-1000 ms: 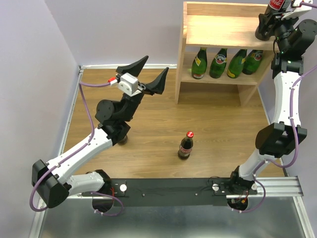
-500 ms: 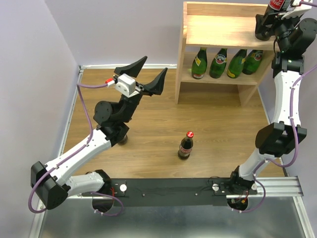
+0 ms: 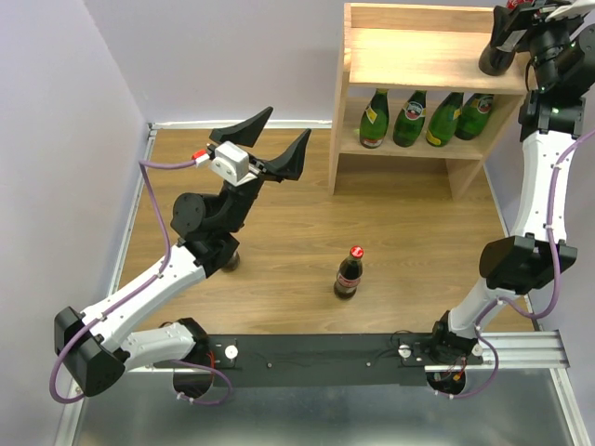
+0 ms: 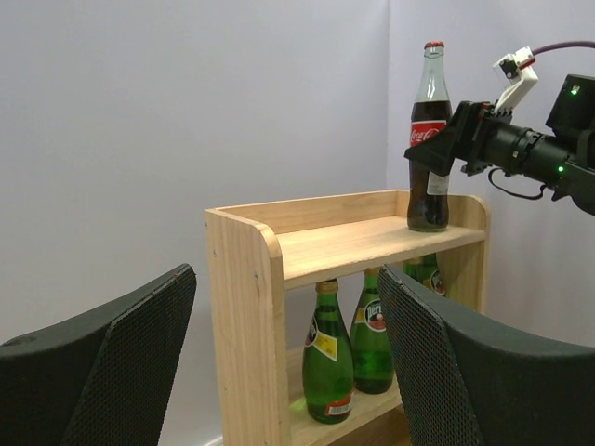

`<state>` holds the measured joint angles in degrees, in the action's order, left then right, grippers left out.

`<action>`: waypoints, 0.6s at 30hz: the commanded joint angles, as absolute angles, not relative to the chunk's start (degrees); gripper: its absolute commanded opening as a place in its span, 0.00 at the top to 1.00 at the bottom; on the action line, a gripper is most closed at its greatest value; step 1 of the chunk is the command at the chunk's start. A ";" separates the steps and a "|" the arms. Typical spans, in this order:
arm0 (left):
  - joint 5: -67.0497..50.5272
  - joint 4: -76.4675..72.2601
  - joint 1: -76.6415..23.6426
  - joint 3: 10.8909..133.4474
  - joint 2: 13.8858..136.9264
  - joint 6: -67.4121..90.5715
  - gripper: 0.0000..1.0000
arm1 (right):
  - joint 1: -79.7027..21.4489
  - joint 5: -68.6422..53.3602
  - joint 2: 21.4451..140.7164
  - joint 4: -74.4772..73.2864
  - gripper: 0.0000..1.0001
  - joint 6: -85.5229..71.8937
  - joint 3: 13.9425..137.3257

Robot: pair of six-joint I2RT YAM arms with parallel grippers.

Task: Place and organize the beverage onto the shelf
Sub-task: Place the drink on the shelf.

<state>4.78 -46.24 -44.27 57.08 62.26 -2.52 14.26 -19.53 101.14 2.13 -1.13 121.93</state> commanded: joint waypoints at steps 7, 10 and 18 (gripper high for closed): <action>5.19 -47.37 -44.47 56.43 60.91 -2.20 0.13 | 14.68 -18.19 99.32 0.44 0.00 -2.72 125.68; 5.27 -47.37 -44.38 56.16 60.65 -2.28 0.13 | 14.68 -18.28 98.79 0.18 0.00 -2.90 126.38; 5.19 -47.37 -44.47 55.90 59.86 -2.20 0.13 | 14.68 -17.84 98.00 -1.67 0.00 -2.73 128.05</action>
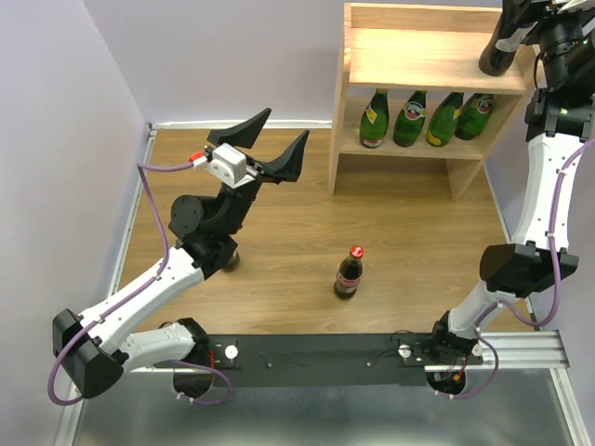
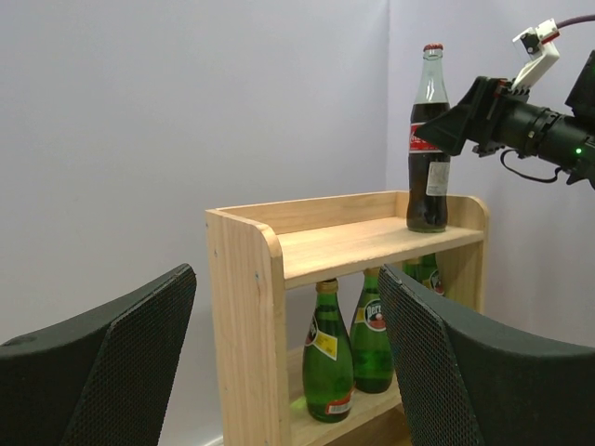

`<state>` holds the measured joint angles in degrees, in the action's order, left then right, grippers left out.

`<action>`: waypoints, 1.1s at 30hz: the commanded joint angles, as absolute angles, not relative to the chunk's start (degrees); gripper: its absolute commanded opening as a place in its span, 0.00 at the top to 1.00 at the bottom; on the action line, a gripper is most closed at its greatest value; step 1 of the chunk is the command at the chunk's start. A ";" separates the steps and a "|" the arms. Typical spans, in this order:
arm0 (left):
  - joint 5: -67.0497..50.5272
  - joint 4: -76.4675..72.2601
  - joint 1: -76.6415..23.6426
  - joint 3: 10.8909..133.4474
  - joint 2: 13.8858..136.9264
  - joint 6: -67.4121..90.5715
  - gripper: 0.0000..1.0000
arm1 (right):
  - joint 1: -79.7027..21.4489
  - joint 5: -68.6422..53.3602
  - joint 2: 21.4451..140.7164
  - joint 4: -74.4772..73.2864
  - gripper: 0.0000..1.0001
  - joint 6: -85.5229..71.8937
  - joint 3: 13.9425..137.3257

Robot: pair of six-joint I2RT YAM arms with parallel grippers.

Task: Place and organize the beverage onto the shelf
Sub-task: Place the drink on the shelf, then pick up the drink from the center of the board.

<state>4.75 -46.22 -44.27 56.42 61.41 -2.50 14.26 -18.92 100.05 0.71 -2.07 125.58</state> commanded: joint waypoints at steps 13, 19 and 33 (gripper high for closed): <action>5.19 -47.37 -44.47 55.28 58.98 -2.02 0.13 | 14.68 -15.29 94.75 -5.10 0.00 -1.41 130.43; 5.27 -46.76 -44.47 55.11 57.75 -3.07 0.13 | 14.68 -13.54 92.11 -7.55 0.00 1.21 130.17; -14.74 -18.92 -44.38 67.67 58.27 -4.57 0.11 | 14.68 -29.51 68.66 -29.49 0.00 17.30 109.09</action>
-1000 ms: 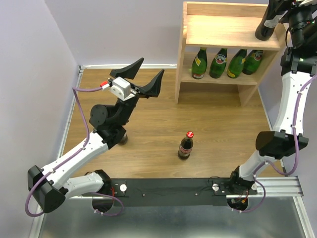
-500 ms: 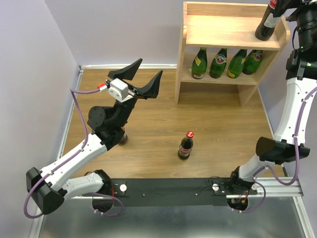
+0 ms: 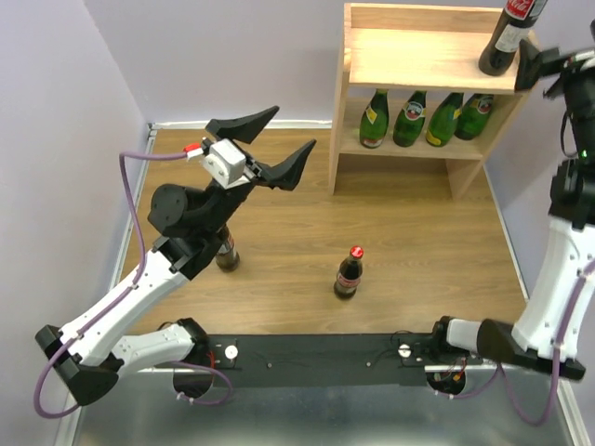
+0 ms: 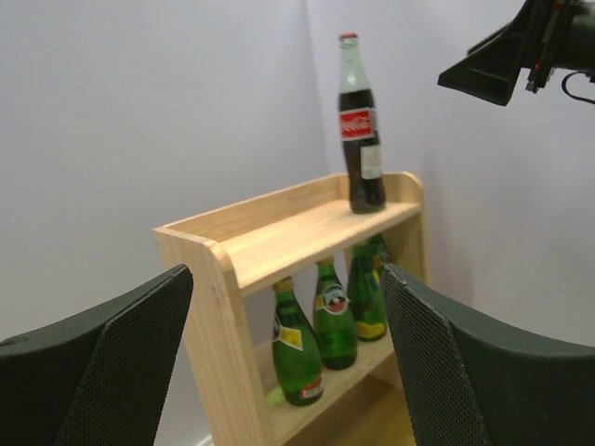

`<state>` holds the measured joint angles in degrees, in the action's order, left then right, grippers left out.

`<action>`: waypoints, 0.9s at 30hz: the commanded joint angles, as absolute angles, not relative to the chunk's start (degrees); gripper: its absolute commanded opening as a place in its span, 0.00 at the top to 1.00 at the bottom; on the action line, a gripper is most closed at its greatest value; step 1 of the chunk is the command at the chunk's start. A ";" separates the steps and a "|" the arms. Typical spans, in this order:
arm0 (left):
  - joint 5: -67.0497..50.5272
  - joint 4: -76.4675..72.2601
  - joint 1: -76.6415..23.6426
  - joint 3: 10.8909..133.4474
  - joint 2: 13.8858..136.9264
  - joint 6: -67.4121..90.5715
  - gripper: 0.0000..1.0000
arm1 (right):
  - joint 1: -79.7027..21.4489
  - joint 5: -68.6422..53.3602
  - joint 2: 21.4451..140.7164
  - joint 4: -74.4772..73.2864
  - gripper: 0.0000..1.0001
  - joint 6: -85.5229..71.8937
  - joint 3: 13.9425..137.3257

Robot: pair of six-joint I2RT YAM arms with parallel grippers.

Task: Place and organize the beverage onto the shelf
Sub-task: Pick up the drink from the center of the board.

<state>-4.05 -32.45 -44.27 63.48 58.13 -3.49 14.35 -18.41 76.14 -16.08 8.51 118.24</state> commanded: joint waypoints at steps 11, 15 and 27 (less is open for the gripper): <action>-23.89 -9.59 -44.39 55.30 49.57 -5.10 0.12 | 14.76 -60.01 57.93 -65.81 0.01 56.57 79.65; -31.70 -7.56 -44.56 53.62 51.23 -2.21 0.14 | 14.68 -63.89 56.52 -75.92 0.01 74.23 69.10; -28.67 -8.35 -55.72 45.45 55.72 -3.43 0.17 | 14.59 -71.10 58.97 -76.11 0.01 91.13 47.73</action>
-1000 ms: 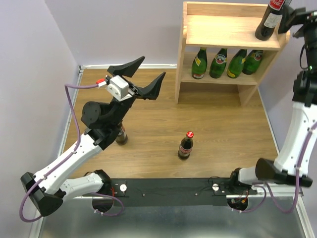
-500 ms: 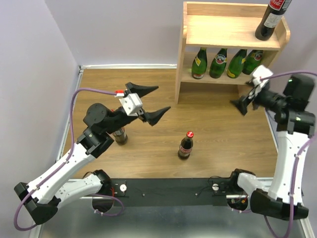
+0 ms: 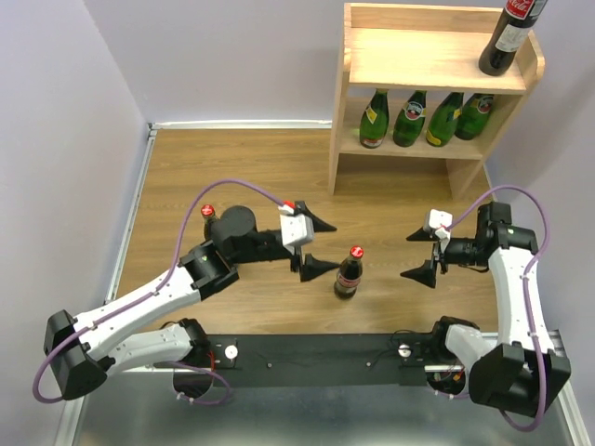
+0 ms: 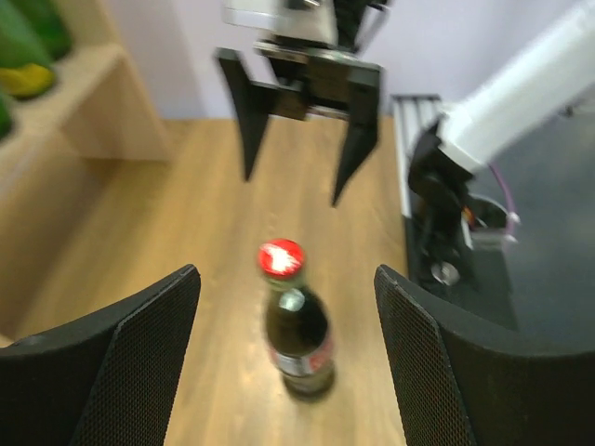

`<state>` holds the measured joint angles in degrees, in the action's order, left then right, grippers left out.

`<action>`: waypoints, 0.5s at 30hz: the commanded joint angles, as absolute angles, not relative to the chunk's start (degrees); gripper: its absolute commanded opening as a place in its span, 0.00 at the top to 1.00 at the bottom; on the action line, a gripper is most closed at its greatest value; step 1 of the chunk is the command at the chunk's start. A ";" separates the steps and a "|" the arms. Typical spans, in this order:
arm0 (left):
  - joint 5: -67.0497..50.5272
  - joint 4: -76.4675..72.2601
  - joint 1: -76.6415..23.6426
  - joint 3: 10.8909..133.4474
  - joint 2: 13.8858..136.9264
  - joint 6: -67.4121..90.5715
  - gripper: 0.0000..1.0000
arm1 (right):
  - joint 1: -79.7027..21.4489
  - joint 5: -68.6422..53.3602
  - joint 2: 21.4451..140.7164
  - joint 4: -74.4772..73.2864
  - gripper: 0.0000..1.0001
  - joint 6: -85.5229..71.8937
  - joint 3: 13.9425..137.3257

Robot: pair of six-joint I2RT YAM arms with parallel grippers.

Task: Place and organize the beverage onto the shelf
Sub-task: Pick up the drink from the center of the board.

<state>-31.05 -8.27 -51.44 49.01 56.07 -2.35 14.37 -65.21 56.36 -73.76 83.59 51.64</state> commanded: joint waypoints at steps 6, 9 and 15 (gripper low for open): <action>-22.15 -14.58 -58.18 38.85 55.28 -3.34 0.16 | 13.80 -71.72 62.66 -77.34 0.01 95.19 45.79; -21.28 -17.40 -58.88 38.32 57.91 -2.81 0.16 | 13.01 -72.07 63.02 -76.64 0.01 95.19 45.09; -18.81 -22.32 -59.94 38.58 62.49 -3.25 0.16 | 12.75 -72.95 63.37 -76.55 0.00 97.03 43.77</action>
<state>-22.41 -16.25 -59.31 38.35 60.49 -3.14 13.15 -70.13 63.05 -75.31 94.02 45.04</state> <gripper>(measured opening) 0.839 0.996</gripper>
